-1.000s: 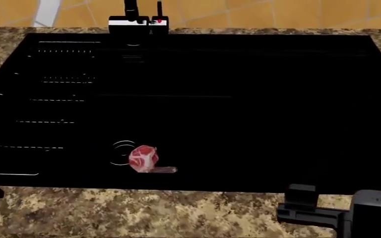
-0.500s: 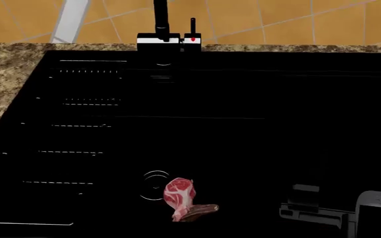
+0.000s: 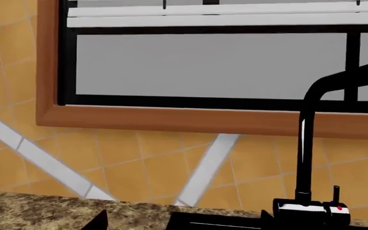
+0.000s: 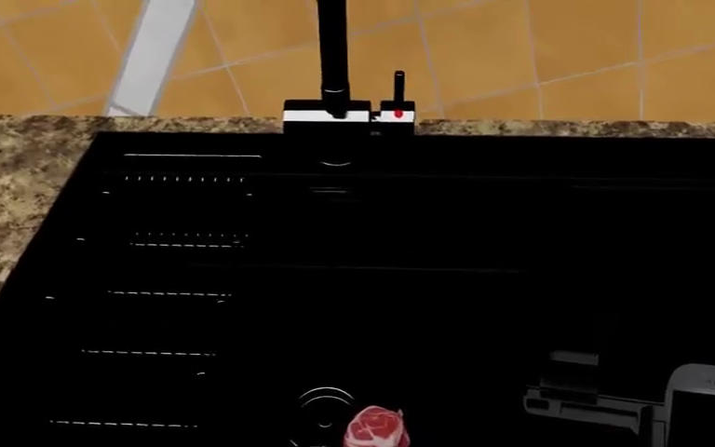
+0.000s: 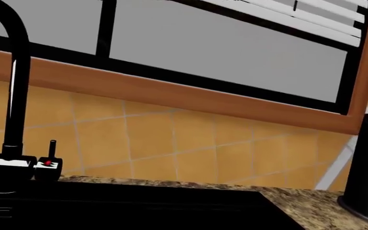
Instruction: Turn the sink spout to the right.
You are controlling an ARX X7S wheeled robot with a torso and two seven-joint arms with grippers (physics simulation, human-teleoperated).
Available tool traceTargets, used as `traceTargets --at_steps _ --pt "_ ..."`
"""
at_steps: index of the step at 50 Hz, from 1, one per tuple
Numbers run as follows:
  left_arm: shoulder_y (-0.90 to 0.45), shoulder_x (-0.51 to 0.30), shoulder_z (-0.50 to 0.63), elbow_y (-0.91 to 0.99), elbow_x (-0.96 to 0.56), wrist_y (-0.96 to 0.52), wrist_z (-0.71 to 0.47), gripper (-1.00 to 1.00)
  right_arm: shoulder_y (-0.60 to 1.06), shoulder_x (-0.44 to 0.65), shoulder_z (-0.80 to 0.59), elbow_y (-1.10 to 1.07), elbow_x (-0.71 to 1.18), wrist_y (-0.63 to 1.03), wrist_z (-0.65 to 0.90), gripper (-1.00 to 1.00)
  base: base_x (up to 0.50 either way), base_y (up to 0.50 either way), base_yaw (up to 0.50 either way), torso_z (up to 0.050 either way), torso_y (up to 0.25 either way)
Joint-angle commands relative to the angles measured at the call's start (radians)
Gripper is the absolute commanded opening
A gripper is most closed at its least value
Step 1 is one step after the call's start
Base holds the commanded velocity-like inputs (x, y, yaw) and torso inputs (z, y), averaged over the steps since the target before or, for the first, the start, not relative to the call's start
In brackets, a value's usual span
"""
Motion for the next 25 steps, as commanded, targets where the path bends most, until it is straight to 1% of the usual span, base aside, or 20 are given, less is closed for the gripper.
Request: traceTargets --at_steps 1,6,13,21,25 --pt "0.002 -0.003 0.004 0.000 -0.004 -0.001 -0.003 1.00 -0.004 0.002 0.000 0.002 0.003 -0.004 0.002 1.00 0.27 0.21 0.00 0.000 0.000" --pt "-0.004 0.000 0.017 -0.010 -0.002 0.004 0.000 1.00 -0.007 -0.003 0.009 0.000 0.012 -0.010 0.004 1.00 0.23 0.18 0.00 0.000 0.000" --pt "-0.002 -0.004 0.012 -0.008 -0.008 0.006 -0.001 1.00 -0.007 0.004 -0.003 0.004 -0.001 -0.012 0.008 1.00 0.00 0.00 0.00 0.000 0.001" --pt "-0.002 -0.003 0.017 -0.011 -0.011 0.009 -0.002 1.00 -0.016 0.005 -0.009 0.006 0.000 -0.029 0.005 1.00 0.00 0.19 0.00 0.000 0.000" --pt "0.002 -0.004 0.019 -0.012 -0.008 0.013 -0.002 1.00 -0.019 0.004 -0.014 0.009 -0.003 -0.039 0.006 1.00 0.00 0.38 0.00 0.000 0.000"
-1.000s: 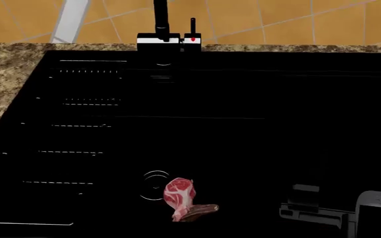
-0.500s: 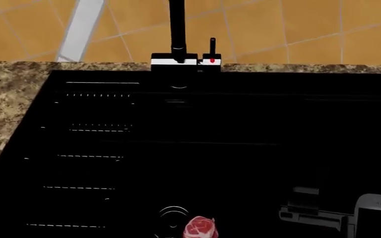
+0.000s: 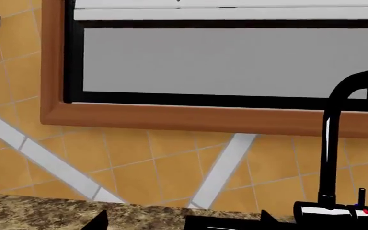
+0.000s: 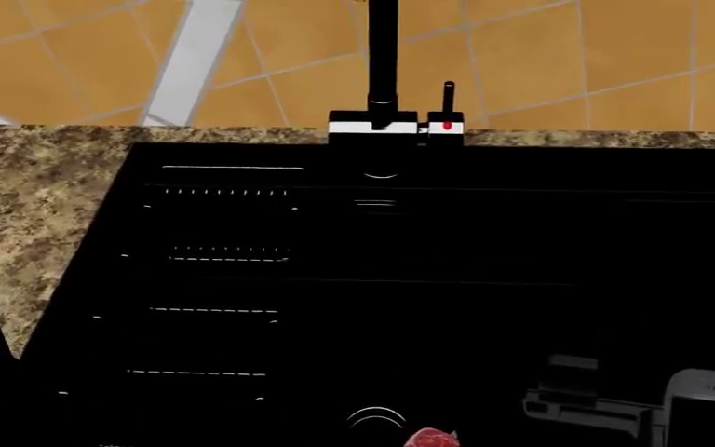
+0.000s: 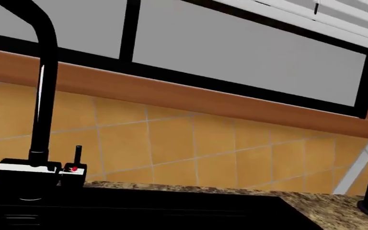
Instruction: Turn the sink spout to the right.
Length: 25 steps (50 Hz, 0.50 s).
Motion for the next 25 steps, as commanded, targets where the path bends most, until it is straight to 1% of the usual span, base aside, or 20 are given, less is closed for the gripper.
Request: traceTargets --at_steps 1,8,25 --pt "0.005 -0.003 0.004 -0.002 -0.001 0.005 -0.002 1.00 -0.007 0.000 -0.008 0.006 -0.002 -0.019 0.002 1.00 0.00 0.24 0.00 0.000 0.000" --pt "0.006 -0.004 0.004 -0.004 -0.002 0.009 -0.003 1.00 -0.007 0.003 -0.008 0.004 -0.001 -0.012 0.005 1.00 0.00 0.22 0.00 0.000 0.000" --pt "0.001 -0.010 0.014 -0.002 -0.002 0.010 -0.007 1.00 -0.008 0.004 0.002 -0.011 0.008 0.001 0.016 1.00 0.00 0.00 0.00 0.000 0.000"
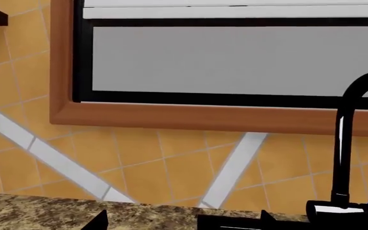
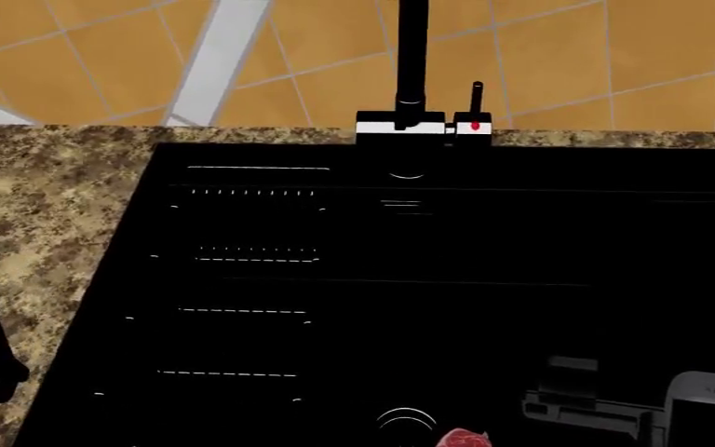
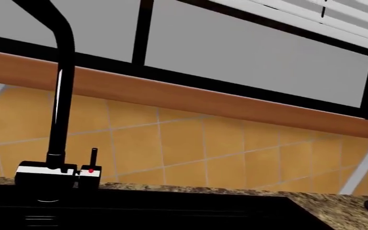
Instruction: Turn the sink spout to the right.
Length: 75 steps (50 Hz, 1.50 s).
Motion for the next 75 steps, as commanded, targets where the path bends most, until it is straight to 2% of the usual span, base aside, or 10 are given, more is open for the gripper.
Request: traceTargets --at_steps 1,9,19,39,53,75 --pt "-0.010 -0.006 0.010 0.003 0.001 -0.010 -0.007 1.00 -0.002 0.002 0.007 -0.007 0.005 0.005 0.007 1.00 0.00 0.00 0.00 0.000 0.000" --pt "-0.007 -0.004 0.014 -0.003 -0.005 0.004 0.001 1.00 0.036 0.001 0.006 -0.017 0.022 0.064 0.014 1.00 0.00 0.00 0.00 0.000 0.000" --pt "0.002 -0.005 0.013 -0.003 -0.009 0.011 0.001 1.00 0.218 -0.011 -0.053 -0.037 0.057 0.250 0.033 1.00 0.00 0.00 0.00 0.000 0.000" --pt "0.003 -0.006 0.037 -0.016 -0.003 0.018 0.000 1.00 0.421 -0.052 -0.161 -0.008 0.090 0.355 0.021 1.00 0.00 0.00 0.00 0.000 0.000" --pt "-0.004 -0.006 0.050 -0.020 -0.007 0.016 -0.001 1.00 0.562 -0.097 -0.177 -0.037 0.140 0.510 0.040 1.00 0.00 0.00 0.00 0.000 0.000" --pt "-0.011 -0.006 0.069 -0.036 -0.002 0.023 -0.005 1.00 0.662 -0.173 -0.219 -0.053 0.212 0.595 0.035 1.00 0.00 0.00 0.00 0.000 0.000"
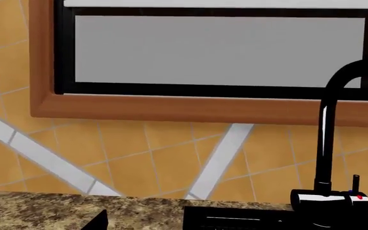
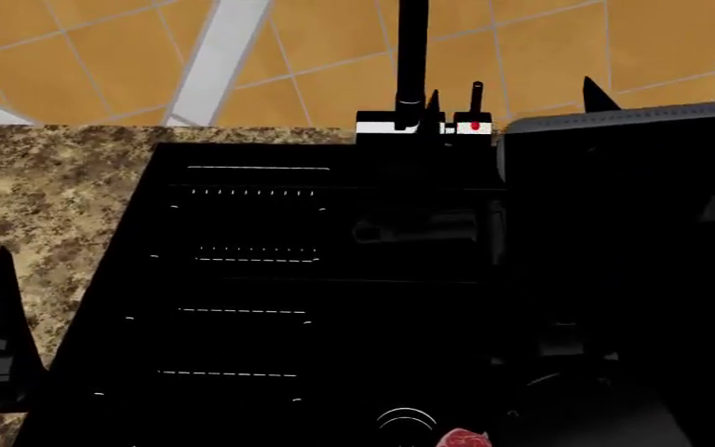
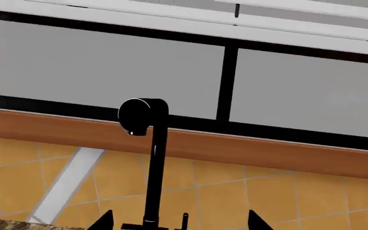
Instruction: Turn the sink spout to the right.
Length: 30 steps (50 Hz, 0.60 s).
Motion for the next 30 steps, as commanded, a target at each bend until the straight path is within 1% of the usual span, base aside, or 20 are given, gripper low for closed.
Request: traceTargets --at_steps 1,8,10,13,30 --pt "-0.007 0.002 0.012 -0.009 0.001 0.002 -0.002 1.00 0.049 -0.037 -0.018 -0.015 0.038 0.046 -0.001 1.00 0.00 0.00 0.00 0.000 0.000" --pt "-0.007 -0.005 0.017 -0.008 0.009 0.004 -0.004 1.00 0.068 -0.059 -0.039 -0.018 0.049 0.054 0.006 1.00 0.00 0.00 0.00 0.000 0.000" --pt "-0.006 -0.005 0.015 -0.008 0.007 0.006 -0.004 1.00 0.082 -0.023 -0.107 -0.011 0.006 0.044 0.025 1.00 0.00 0.00 0.00 0.000 0.000" --pt "-0.005 -0.003 0.017 -0.010 0.005 0.008 -0.004 1.00 0.099 -0.058 -0.064 -0.024 0.045 0.078 0.019 1.00 0.00 0.00 0.00 0.000 0.000" --pt "-0.005 -0.008 0.020 -0.010 0.001 0.011 -0.009 1.00 0.100 -0.053 -0.065 -0.023 0.057 0.076 0.028 1.00 0.00 0.00 0.00 0.000 0.000"
